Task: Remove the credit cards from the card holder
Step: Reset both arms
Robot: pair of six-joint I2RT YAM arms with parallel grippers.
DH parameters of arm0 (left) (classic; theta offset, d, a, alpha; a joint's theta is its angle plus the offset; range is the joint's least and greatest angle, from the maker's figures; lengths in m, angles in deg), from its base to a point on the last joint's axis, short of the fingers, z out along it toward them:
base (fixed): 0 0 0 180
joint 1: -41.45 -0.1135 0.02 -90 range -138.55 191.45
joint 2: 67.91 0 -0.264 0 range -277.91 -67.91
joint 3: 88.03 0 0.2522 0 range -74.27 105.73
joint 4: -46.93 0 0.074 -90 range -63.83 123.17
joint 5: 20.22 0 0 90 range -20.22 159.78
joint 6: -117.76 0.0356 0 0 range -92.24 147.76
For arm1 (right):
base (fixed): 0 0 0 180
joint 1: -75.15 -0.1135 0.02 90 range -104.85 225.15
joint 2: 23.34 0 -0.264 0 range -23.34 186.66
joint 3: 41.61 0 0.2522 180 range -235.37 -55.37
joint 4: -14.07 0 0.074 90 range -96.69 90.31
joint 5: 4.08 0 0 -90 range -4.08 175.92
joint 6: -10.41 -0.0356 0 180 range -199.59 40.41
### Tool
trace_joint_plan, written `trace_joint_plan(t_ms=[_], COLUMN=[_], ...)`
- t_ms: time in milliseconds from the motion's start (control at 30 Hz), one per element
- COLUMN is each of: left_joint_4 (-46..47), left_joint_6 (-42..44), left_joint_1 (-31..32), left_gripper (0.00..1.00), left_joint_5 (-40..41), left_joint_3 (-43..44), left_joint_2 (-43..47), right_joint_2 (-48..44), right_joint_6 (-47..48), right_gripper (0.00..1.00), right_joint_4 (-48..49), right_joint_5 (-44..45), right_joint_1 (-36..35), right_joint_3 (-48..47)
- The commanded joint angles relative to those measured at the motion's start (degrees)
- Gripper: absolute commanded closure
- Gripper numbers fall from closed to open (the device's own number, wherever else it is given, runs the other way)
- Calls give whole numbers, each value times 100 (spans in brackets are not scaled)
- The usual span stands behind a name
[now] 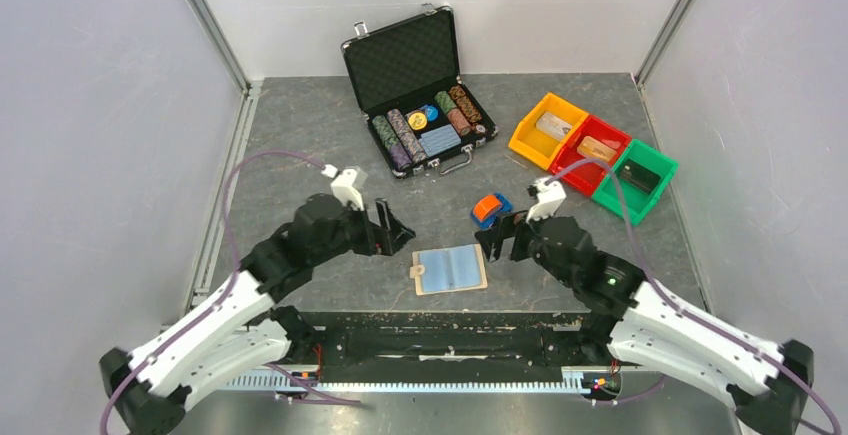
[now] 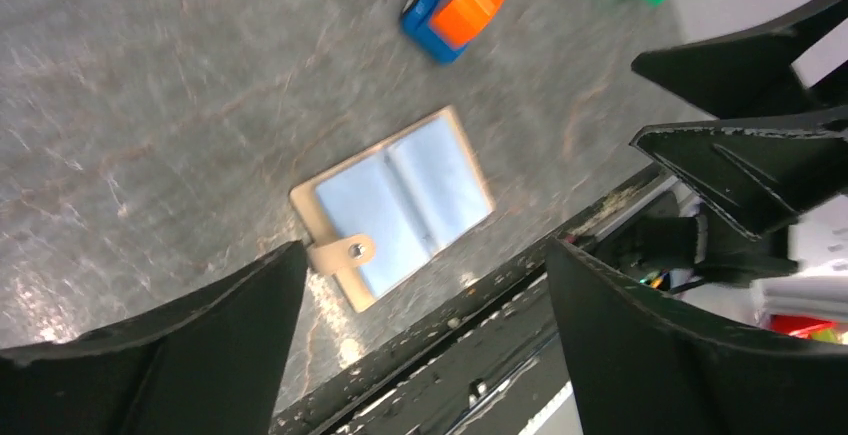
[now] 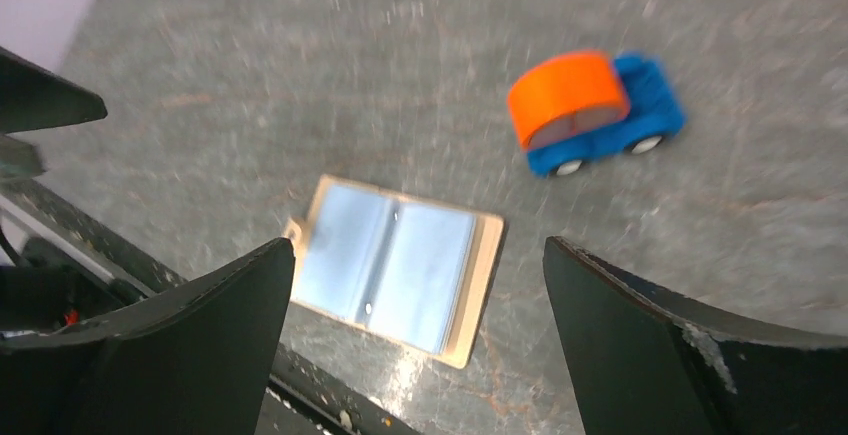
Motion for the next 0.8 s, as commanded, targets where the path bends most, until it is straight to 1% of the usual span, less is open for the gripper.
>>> trace_joint_plan(t_ms=[0, 133, 267, 367, 567, 767], left_joint_4=[-780, -841, -841, -844, -897, -916], left_joint_6=[648, 831, 880, 881, 862, 816], left_joint_1=[-25, -25, -25, -25, -25, -25], left_gripper=[0, 0, 0, 0, 0, 0], left_joint_5=[527, 648, 669, 727, 941, 946], left_joint_3=[602, 851, 1009, 980, 734, 627], left_joint_2=[804, 1491, 2055, 2364, 2740, 2773], right_joint_2=[-847, -1542, -1899, -2150, -2568, -2674], right_joint_6=[535, 498, 586, 616, 575, 594], right_gripper=[2, 2, 2, 2, 2, 2], right_joint_4=[-736, -882, -1364, -1512, -1397, -1373], right_joint_5=[813, 988, 1703, 2030, 2103, 2205], right_joint_1=[-14, -13, -12, -13, -12, -13], right_joint_3=[-589, -580, -831, -909, -869, -844])
